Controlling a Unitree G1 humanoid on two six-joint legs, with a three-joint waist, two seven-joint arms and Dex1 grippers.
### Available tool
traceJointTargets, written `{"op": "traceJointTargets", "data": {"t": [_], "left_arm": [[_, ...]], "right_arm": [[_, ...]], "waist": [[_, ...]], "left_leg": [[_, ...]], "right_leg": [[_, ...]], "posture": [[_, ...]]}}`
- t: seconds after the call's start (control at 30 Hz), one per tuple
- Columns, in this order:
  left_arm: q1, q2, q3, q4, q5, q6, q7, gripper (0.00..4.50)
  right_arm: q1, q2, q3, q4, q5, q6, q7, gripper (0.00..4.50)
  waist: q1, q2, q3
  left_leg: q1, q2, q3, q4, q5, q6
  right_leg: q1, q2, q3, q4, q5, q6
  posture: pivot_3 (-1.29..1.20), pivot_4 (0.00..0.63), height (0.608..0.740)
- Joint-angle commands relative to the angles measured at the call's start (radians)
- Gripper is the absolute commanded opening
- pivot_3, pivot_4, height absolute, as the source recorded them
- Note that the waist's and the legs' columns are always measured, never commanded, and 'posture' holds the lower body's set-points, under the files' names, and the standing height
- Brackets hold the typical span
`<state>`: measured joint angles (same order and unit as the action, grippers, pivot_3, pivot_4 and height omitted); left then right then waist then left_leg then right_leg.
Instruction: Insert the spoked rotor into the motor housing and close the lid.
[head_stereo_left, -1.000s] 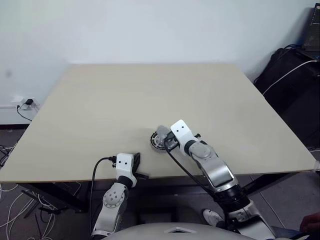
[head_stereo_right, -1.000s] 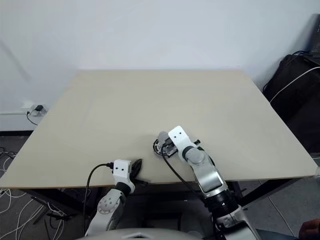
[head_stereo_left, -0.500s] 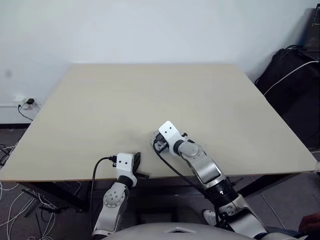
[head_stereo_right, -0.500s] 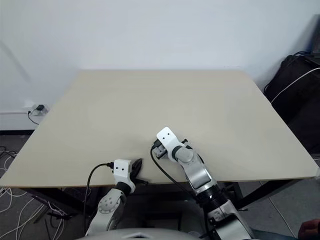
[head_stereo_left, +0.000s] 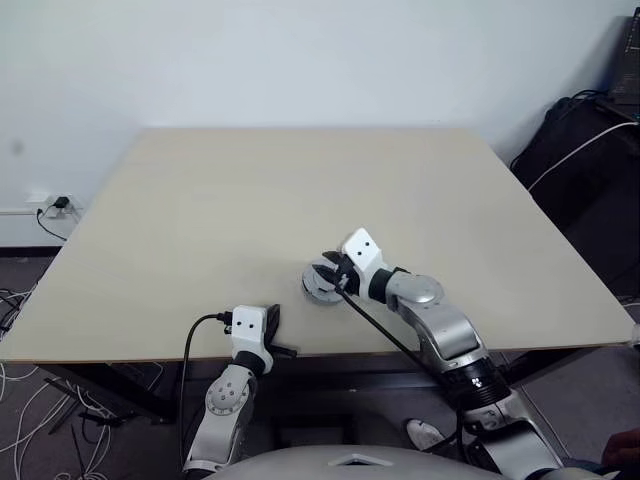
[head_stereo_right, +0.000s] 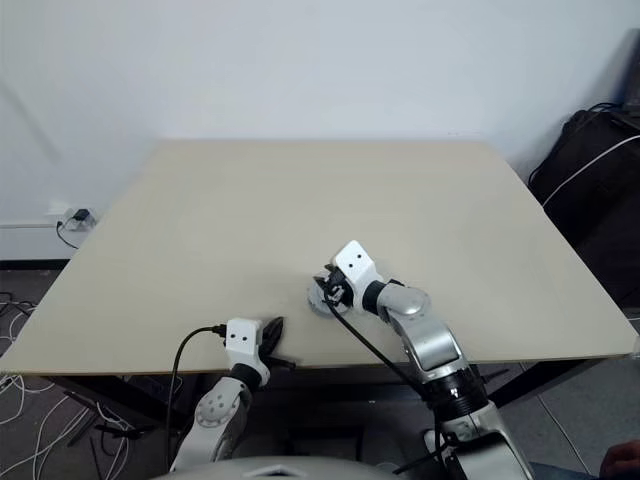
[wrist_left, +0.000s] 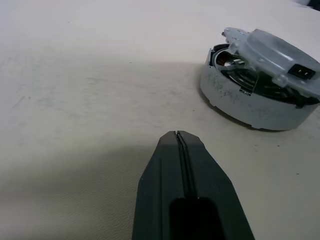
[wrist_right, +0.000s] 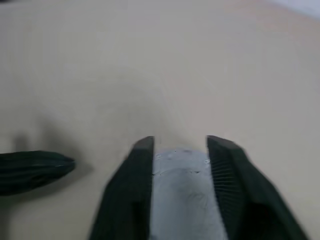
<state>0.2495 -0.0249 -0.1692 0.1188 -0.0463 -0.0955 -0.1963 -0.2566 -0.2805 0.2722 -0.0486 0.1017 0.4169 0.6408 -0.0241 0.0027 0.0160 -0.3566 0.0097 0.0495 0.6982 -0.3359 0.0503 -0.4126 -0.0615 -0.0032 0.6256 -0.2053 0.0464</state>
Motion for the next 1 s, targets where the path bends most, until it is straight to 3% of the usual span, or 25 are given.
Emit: {"op": "traceJointTargets", "data": {"t": [0.03, 0.13, 0.2, 0.6, 1.0], "left_arm": [[-0.013, 0.004, -0.002, -0.018, 0.004, -0.011, -0.001, 0.0], [-0.013, 0.006, -0.002, -0.019, 0.003, -0.011, -0.003, 0.0], [-0.014, 0.008, -0.002, -0.018, 0.002, -0.01, -0.003, 0.0], [-0.011, 0.014, 0.001, -0.023, 0.004, -0.009, 0.0, 0.0], [-0.01, 0.012, 0.006, -0.021, 0.003, -0.016, 0.009, 0.0]], "right_arm": [[0.002, -0.036, -0.001, -0.027, 0.014, -0.074, 0.065, 2.94], [0.007, -0.05, 0.002, -0.002, 0.016, -0.094, 0.09, 4.0], [0.006, -0.046, -0.003, 0.016, 0.016, -0.103, 0.091, 4.48], [-0.071, 0.005, -0.012, 0.241, -0.045, -0.145, 0.012, 4.48], [-0.112, 0.023, 0.002, 0.34, -0.085, -0.145, -0.005, 4.48]], "waist": [[0.001, 0.0, 0.0], [0.001, 0.0, 0.0], [0.002, 0.0, 0.0], [0.003, 0.0, 0.0], [0.004, 0.0, 0.0]], "left_leg": [[0.0, 0.0, 0.0, 0.0, 0.0, 0.0], [0.0, 0.0, 0.001, 0.0, 0.0, 0.0], [0.001, 0.0, 0.0, 0.0, 0.0, 0.0], [0.001, 0.0, 0.001, 0.0, 0.0, 0.0], [0.001, 0.0, 0.001, 0.0, 0.0, 0.0]], "right_leg": [[0.0, 0.0, 0.0, 0.0, 0.0, 0.0], [0.0, 0.0, 0.0, 0.0, 0.0, 0.0], [0.0, 0.0, 0.0, 0.0, 0.0, 0.0], [0.001, 0.0, 0.001, 0.0, 0.0, 0.0], [0.001, 0.0, 0.001, 0.0, 0.0, 0.0]], "posture": [[0.0, 0.0, 0.74], [0.0, 0.0, 0.74], [0.0, 0.0, 0.74], [0.0, 0.0, 0.74], [0.0, 0.0, 0.74]]}}
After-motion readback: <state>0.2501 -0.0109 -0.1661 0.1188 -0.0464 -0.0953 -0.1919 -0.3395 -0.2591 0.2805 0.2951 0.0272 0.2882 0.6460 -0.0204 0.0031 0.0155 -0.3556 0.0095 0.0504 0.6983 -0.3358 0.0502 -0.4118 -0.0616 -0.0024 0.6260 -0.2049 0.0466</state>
